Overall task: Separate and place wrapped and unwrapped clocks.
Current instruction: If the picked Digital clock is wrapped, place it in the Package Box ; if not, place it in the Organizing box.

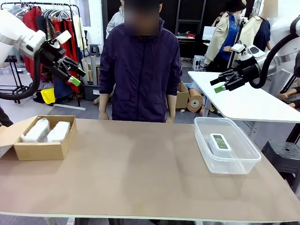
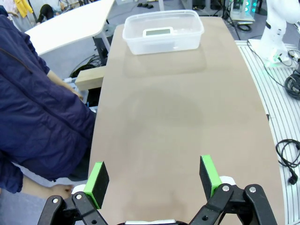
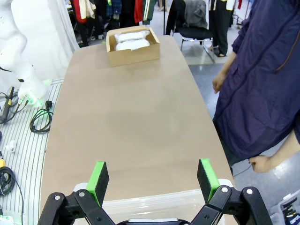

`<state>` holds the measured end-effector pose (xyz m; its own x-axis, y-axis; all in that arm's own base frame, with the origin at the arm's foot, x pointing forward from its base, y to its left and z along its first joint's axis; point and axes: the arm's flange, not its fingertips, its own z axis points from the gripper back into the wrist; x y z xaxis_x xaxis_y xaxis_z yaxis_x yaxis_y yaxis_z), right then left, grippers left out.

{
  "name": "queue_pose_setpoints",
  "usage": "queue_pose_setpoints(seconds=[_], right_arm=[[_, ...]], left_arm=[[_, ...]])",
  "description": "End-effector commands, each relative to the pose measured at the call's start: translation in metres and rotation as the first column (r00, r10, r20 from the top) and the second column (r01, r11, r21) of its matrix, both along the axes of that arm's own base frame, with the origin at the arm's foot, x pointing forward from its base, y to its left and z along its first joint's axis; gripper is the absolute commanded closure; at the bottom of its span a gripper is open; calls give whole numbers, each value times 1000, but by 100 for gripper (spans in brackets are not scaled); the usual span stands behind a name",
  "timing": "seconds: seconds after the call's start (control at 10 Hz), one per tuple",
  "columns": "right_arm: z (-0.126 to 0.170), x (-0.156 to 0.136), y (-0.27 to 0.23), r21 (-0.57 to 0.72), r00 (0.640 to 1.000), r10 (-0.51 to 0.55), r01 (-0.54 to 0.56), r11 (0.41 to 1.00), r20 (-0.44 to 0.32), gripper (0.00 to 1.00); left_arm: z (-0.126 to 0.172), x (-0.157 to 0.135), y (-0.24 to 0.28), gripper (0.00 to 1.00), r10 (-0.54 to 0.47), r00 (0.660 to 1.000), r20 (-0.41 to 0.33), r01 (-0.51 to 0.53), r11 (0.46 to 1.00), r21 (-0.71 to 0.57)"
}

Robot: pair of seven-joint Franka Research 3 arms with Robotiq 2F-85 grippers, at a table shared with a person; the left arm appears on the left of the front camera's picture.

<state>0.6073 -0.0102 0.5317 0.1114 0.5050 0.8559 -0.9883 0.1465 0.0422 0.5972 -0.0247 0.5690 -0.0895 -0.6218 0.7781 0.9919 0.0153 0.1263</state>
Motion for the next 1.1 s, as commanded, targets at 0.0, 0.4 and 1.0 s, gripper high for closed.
queue_pose_setpoints(seconds=[0.0,0.4,1.0], right_arm=[[2,0,1,3,1000,4,-4,1000,2,0],[2,0,1,3,1000,4,-4,1000,2,0],[2,0,1,3,1000,4,-4,1000,2,0]], left_arm=[[3,2,1,0,-8,1000,-3,8,1000,-3],[3,2,1,0,-8,1000,-3,8,1000,-3],[3,2,1,0,-8,1000,-3,8,1000,-3]])
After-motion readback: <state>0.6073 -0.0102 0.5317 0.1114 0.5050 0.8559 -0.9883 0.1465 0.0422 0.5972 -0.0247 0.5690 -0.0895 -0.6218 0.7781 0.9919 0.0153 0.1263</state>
